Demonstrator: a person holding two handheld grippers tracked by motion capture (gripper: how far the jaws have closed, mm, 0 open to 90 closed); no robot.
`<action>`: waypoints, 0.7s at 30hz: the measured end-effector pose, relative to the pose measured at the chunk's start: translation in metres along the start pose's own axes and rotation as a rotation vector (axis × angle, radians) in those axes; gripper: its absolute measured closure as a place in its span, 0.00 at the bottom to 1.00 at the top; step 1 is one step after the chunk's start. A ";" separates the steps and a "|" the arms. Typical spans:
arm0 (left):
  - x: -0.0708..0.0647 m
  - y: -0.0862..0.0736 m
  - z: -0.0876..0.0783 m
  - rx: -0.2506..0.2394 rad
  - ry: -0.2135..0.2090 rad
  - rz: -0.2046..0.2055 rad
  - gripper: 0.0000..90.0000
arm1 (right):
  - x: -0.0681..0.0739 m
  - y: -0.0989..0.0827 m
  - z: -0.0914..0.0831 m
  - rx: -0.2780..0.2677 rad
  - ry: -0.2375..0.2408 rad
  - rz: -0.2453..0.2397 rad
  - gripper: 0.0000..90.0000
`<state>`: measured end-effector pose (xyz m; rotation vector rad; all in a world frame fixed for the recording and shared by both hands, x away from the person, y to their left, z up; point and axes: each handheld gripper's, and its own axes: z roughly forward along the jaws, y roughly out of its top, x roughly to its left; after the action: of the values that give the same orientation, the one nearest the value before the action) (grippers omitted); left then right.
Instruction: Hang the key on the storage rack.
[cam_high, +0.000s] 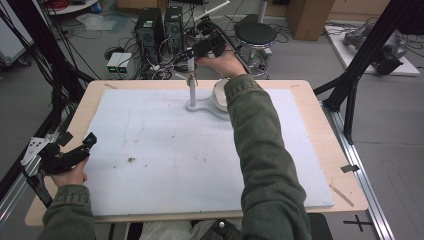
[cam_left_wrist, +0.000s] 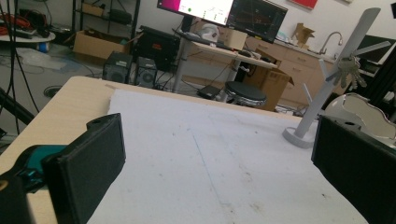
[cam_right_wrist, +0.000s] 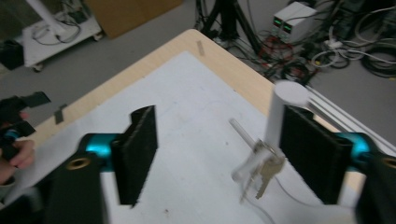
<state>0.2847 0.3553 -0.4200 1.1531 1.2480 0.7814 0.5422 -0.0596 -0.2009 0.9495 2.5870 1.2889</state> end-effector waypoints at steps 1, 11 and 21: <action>0.000 0.000 0.000 -0.002 -0.002 0.000 0.04 | -0.001 -0.002 -0.004 0.008 -0.006 0.010 0.19; 0.001 0.000 0.001 -0.005 -0.003 -0.001 0.04 | -0.007 -0.028 -0.035 0.066 -0.123 0.033 0.01; -0.001 0.000 0.001 0.016 0.004 0.000 0.04 | -0.011 -0.050 -0.061 0.110 -0.214 0.044 0.01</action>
<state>0.2850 0.3543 -0.4200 1.1646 1.2594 0.7753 0.5057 -0.1304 -0.2023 1.1019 2.5051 1.0014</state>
